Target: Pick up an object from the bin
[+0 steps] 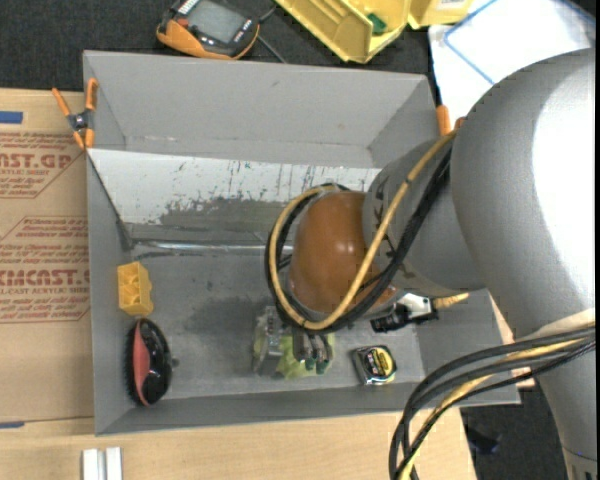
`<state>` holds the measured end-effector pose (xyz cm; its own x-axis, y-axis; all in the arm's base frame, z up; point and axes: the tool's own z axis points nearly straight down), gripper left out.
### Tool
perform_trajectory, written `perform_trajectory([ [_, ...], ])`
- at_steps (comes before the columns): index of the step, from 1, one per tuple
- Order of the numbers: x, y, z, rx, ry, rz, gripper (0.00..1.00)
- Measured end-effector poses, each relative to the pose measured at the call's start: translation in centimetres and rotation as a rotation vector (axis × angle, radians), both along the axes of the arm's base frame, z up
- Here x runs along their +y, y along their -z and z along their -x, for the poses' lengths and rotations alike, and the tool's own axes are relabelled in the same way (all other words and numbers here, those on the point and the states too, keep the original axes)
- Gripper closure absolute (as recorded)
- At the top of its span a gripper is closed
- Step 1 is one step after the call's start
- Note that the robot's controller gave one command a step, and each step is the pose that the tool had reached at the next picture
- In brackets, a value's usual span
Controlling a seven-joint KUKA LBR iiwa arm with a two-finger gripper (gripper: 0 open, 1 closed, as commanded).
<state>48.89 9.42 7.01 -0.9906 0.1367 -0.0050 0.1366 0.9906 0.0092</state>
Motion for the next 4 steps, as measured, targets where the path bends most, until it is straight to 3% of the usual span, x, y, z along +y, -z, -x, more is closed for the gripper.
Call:
perform_trajectory([
  [2, 0.0, -0.3, 0.0, 0.001, 0.001, -0.001, 1.0],
  [4, 0.1, -5.5, 0.0, 0.0, 0.0, -0.001, 1.0],
])
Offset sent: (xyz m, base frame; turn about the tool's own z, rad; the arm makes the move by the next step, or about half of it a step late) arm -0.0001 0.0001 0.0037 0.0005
